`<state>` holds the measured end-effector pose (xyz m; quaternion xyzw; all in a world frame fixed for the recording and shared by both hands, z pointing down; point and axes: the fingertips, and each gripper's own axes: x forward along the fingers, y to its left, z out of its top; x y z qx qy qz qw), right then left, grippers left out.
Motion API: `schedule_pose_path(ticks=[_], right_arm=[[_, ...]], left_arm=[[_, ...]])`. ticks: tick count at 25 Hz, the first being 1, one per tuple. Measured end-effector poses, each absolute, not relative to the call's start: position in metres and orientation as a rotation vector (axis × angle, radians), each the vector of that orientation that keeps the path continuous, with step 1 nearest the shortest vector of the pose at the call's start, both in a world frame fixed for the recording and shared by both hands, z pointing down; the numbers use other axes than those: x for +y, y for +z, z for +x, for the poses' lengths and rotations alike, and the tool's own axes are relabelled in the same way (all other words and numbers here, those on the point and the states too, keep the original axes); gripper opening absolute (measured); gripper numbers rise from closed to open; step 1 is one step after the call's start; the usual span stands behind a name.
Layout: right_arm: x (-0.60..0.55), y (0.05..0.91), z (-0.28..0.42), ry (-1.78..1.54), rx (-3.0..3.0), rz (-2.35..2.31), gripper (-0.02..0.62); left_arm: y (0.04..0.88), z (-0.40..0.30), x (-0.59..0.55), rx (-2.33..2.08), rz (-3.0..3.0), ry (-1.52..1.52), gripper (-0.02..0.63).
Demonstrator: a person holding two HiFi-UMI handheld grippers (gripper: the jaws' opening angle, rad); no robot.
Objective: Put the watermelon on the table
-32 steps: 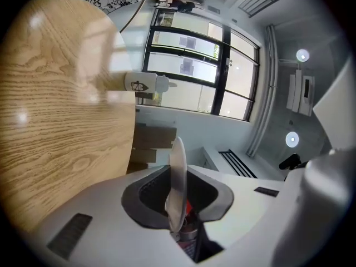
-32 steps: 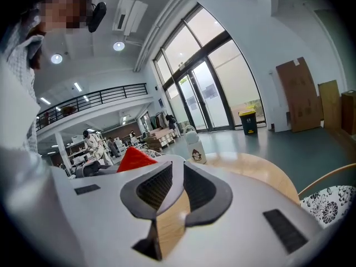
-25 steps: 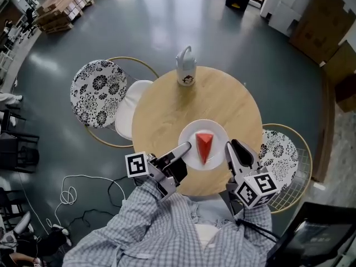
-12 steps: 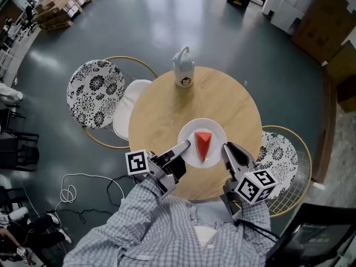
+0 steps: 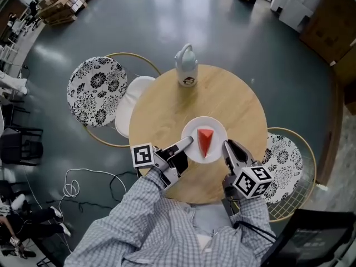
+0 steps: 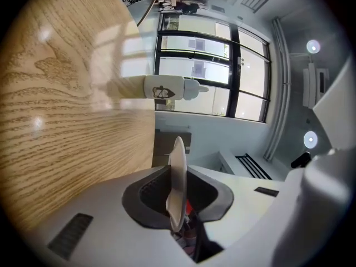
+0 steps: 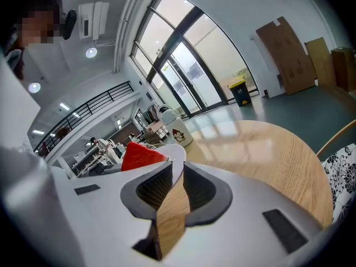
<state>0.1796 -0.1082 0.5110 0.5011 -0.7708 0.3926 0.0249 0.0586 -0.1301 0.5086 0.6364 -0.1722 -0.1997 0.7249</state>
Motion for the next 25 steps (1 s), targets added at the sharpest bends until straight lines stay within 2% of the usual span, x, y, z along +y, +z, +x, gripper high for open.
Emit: schedule_pose_path(ticks=[25], right_arm=[[-0.160,0.588,0.176,1.326,-2.216,1.499,0.066]], left_arm=[[0.581,0.053,-0.166,-0.540,1.277,-0.425,0.060]])
